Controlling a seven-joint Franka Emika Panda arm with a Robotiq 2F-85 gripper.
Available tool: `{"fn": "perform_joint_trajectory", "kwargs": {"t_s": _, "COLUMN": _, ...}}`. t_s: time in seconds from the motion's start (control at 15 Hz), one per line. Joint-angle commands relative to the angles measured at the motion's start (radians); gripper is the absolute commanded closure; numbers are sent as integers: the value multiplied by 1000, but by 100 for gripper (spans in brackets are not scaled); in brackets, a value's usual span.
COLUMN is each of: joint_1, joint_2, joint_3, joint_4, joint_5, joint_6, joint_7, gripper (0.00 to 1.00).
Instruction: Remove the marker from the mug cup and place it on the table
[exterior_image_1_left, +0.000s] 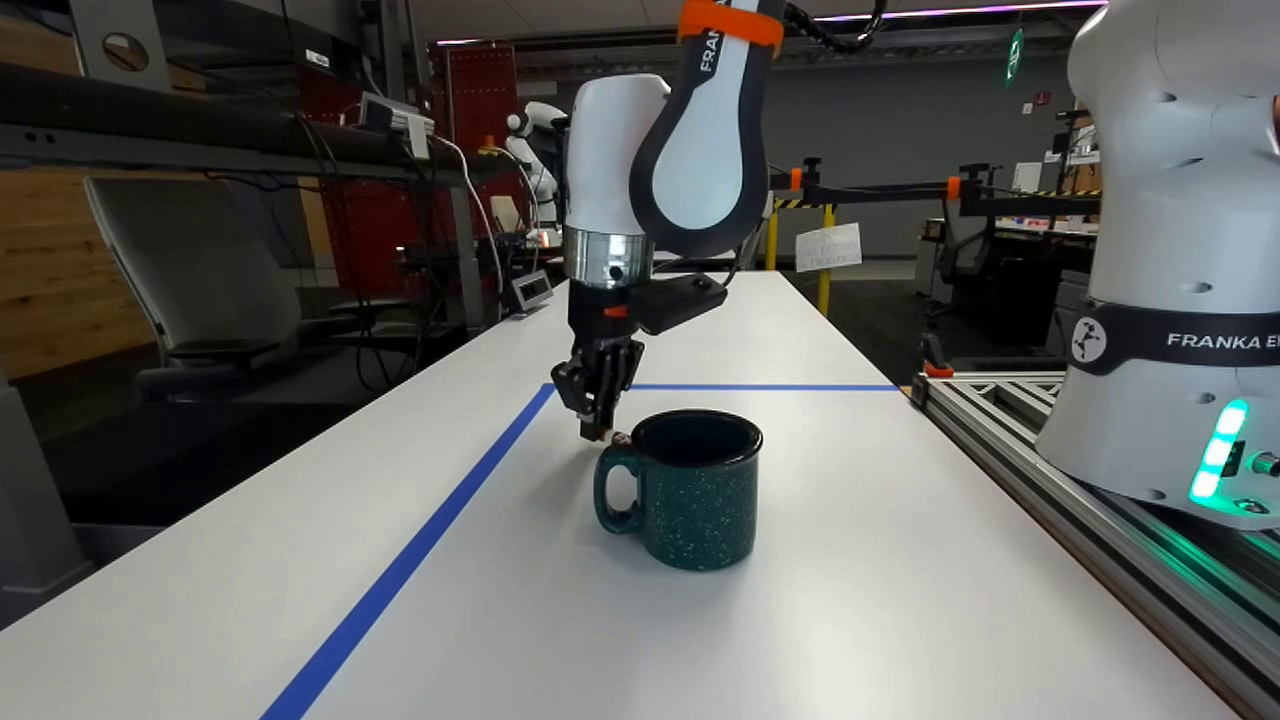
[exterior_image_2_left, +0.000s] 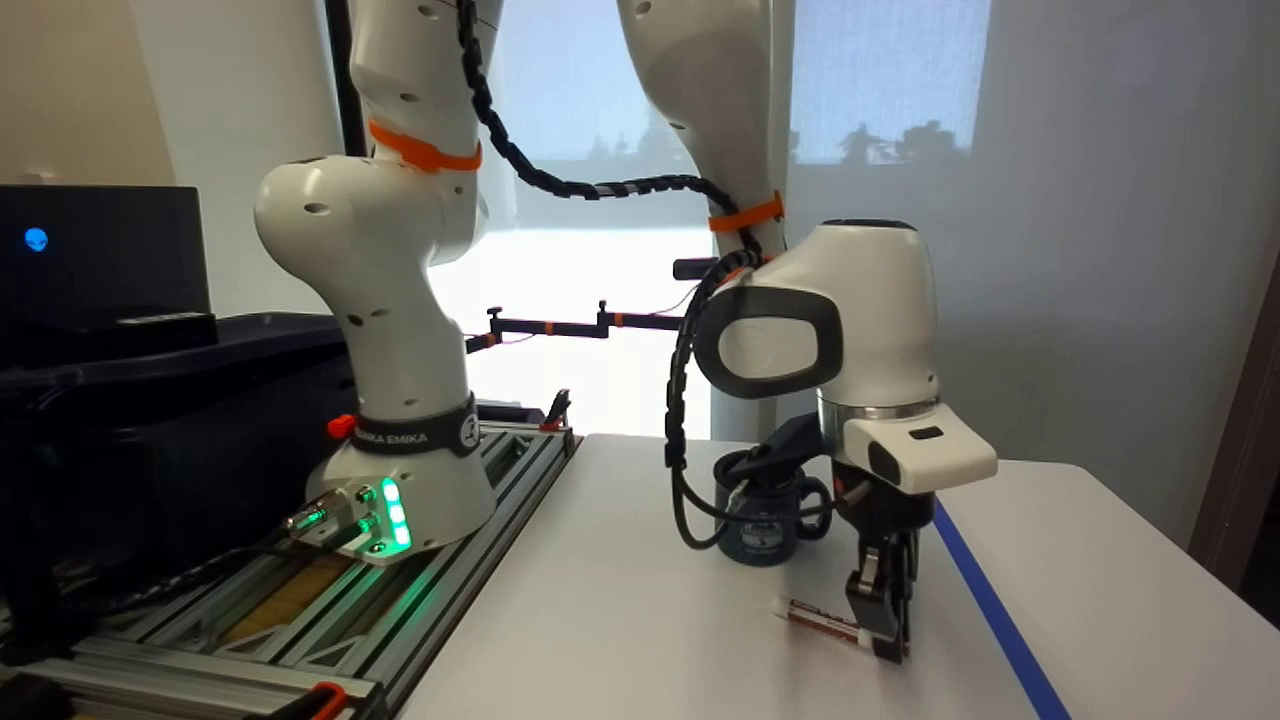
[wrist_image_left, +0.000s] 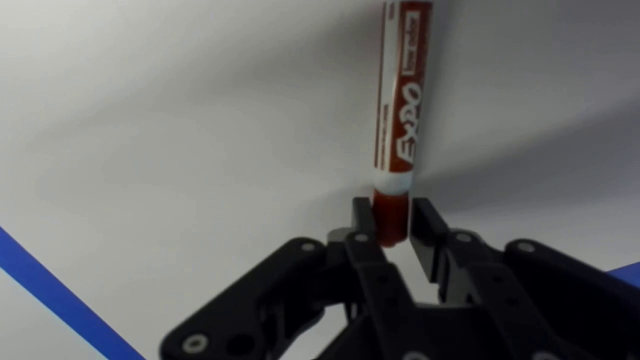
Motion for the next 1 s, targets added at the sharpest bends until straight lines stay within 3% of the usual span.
{"fn": "perform_joint_trajectory", "kwargs": {"t_s": 0.0, "joint_1": 23, "joint_2": -52, "joint_3": -5, "joint_4": -52, "joint_5": 56, "joint_6": 29, "joint_7": -74, "gripper": 41}}
{"fn": "perform_joint_trajectory", "kwargs": {"t_s": 0.33, "joint_1": 63, "joint_2": -147, "joint_3": -30, "joint_4": -89, "joint_5": 56, "joint_6": -36, "joint_7": -99, "gripper": 3}}
{"fn": "perform_joint_trajectory", "kwargs": {"t_s": 0.8, "joint_1": 58, "joint_2": -339, "joint_3": -22, "joint_4": -132, "joint_5": -95, "joint_6": -288, "joint_7": -134, "gripper": 0}}
{"fn": "perform_joint_trajectory", "kwargs": {"t_s": 0.93, "joint_1": 32, "joint_2": -395, "joint_3": 10, "joint_4": -133, "joint_5": -114, "joint_6": -373, "joint_7": -166, "gripper": 0}}
